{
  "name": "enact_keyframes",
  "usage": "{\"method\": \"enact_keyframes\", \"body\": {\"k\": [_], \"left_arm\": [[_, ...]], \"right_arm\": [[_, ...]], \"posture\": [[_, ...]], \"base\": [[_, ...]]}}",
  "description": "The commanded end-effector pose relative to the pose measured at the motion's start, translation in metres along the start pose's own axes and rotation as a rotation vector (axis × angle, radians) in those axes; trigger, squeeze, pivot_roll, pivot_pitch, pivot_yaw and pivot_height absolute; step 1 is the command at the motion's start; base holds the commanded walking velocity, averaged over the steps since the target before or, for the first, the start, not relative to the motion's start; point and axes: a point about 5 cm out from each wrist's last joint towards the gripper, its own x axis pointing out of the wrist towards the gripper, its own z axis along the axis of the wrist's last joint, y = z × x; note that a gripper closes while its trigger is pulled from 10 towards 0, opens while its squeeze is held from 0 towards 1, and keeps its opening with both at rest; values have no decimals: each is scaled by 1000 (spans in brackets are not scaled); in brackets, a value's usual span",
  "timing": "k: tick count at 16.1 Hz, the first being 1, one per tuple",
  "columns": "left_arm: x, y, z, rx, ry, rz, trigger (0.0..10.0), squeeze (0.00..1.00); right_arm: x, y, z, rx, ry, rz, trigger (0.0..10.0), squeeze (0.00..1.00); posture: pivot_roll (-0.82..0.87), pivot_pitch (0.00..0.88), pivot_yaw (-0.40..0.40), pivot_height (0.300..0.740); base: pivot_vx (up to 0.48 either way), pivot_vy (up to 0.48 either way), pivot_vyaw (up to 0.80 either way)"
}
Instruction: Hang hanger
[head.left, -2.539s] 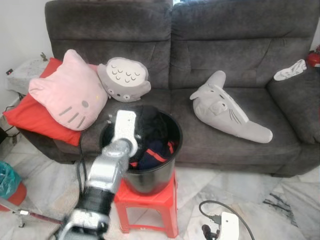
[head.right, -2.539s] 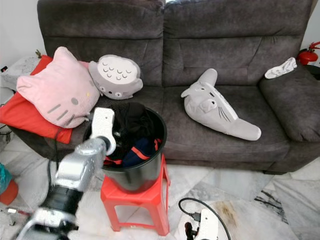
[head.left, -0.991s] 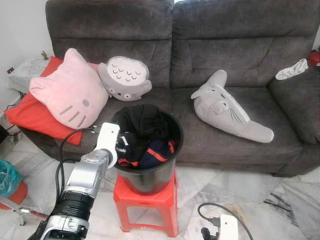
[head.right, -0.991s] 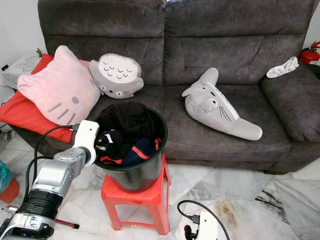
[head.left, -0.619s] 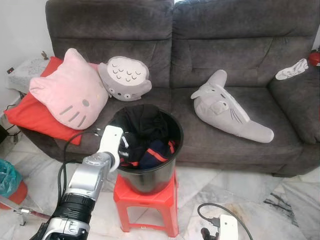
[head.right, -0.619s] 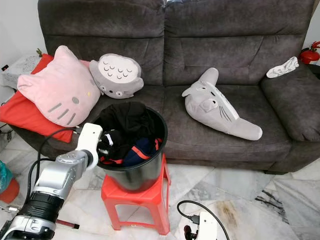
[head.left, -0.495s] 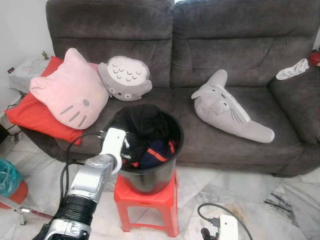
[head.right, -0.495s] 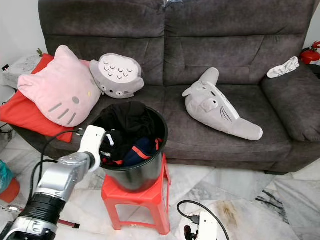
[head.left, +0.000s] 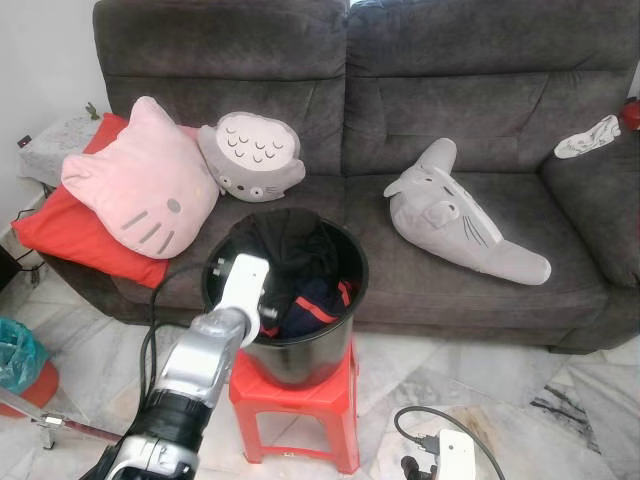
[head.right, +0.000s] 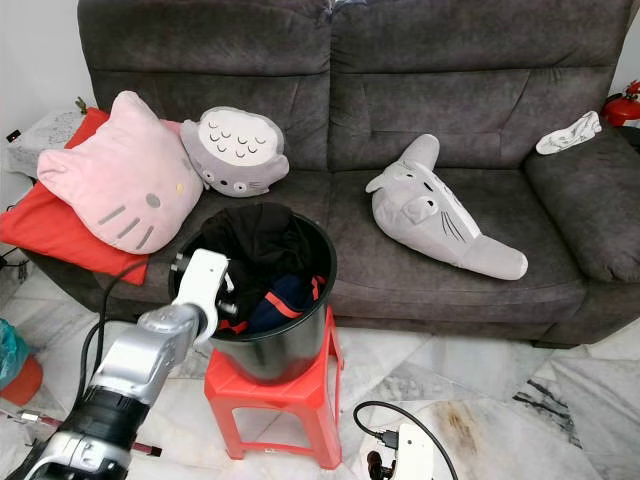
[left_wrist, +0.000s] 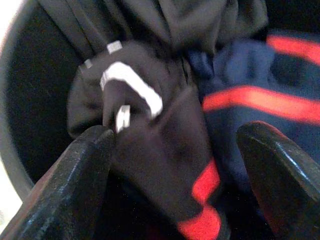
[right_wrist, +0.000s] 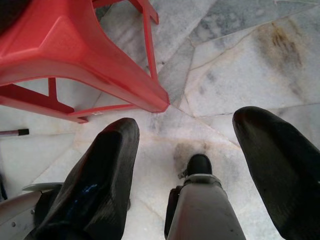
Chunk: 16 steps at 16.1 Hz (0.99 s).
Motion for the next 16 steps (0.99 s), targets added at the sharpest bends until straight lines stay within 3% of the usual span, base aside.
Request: {"method": "enact_keyframes", "body": {"k": [1,7,16], "left_arm": [[0,3,9,6,-32,25,10000,0],[3,-5,5,43,-25,3,10000,0],[7,8,-3,19,-27,124,10000,0]], "right_arm": [[0,2,-3,-1,12,5,10000,0],[0,3,-3,2,12,8,10000,0],[0,4,-3,1,10,11,10000,0]], "posture": [[18,0,67,740],[13,0,74,740],[12,0,69,740]], "base": [[0,0,0],[0,0,0],[0,0,0]]}}
